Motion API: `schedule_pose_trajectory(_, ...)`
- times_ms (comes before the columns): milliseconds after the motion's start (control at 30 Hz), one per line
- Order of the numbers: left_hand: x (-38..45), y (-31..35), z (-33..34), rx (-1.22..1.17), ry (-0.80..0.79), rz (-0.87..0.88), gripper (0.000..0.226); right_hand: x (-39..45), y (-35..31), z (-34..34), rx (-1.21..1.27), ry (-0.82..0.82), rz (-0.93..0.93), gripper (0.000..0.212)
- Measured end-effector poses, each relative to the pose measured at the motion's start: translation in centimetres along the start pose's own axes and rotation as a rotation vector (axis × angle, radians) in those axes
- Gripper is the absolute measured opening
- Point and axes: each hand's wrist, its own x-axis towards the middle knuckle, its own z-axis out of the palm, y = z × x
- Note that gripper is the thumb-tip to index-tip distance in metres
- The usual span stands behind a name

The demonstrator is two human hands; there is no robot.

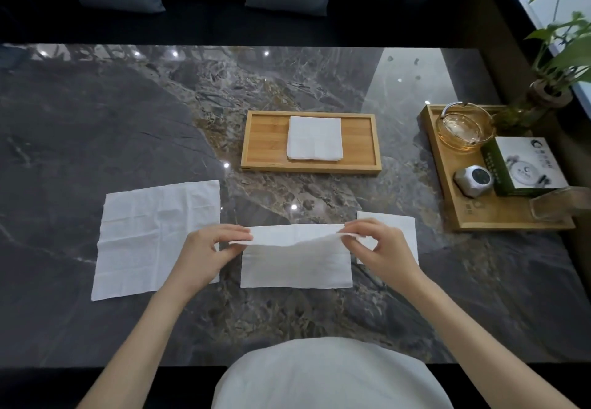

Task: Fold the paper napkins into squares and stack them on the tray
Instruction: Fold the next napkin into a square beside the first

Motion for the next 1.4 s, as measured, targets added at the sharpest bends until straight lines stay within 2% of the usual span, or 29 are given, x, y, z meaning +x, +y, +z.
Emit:
schedule_pose_trajectory(400,-2.5,-3.7,3.5,0.426,-0.069,0.172,0.031,-3.7,3.6,2.4,-0.305,-0.149,-0.141,0.011)
schedule_pose_trajectory(533,-2.7,-4.0,3.6,0.511,-0.073,0.193,0.038,-4.2,3.3,2.1,-0.313,-0.222,-0.145,0.034)
schedule_pose_trajectory(600,-2.6,-3.6,3.6,0.513,-0.047,0.212,0.038,-4.1,2.9,2.0,-0.314,-0.187,-0.141,0.036)
schedule_pose_trajectory(700,-2.1,-2.2,4.5,0.469,0.023,0.222,0.029,-3.3,2.5,3.0,-0.368,-0.002,-0.205,0.034)
schedule_pose_trajectory(767,-1.5,-1.1,6.1,0.466,0.012,0.226,0.043,-2.6,2.1,4.5,-0.445,0.047,-0.217,0.037)
schedule_pose_trajectory(867,-0.9,-0.1,9.7,0.524,-0.059,0.245,0.055,-2.0,1.4,7.6,-0.587,-0.05,-0.202,0.046)
schedule_pose_trajectory(933,-0.8,-0.5,11.6,0.57,-0.092,0.199,0.059,-1.9,1.4,8.8,-0.654,-0.101,-0.193,0.049)
schedule_pose_trajectory(1100,-1.1,-2.3,11.3,0.713,-0.064,0.152,0.053,-1.9,2.9,7.9,-0.798,-0.144,-0.176,0.051)
schedule_pose_trajectory(1267,-1.8,-3.8,9.1,0.778,-0.009,0.113,0.056,-2.4,4.9,5.6,-0.842,-0.14,-0.15,0.055)
schedule_pose_trajectory(1400,-2.7,-4.4,7.9,0.822,-0.026,0.052,0.063,-2.8,5.2,5.1,-0.858,-0.05,-0.184,0.049)
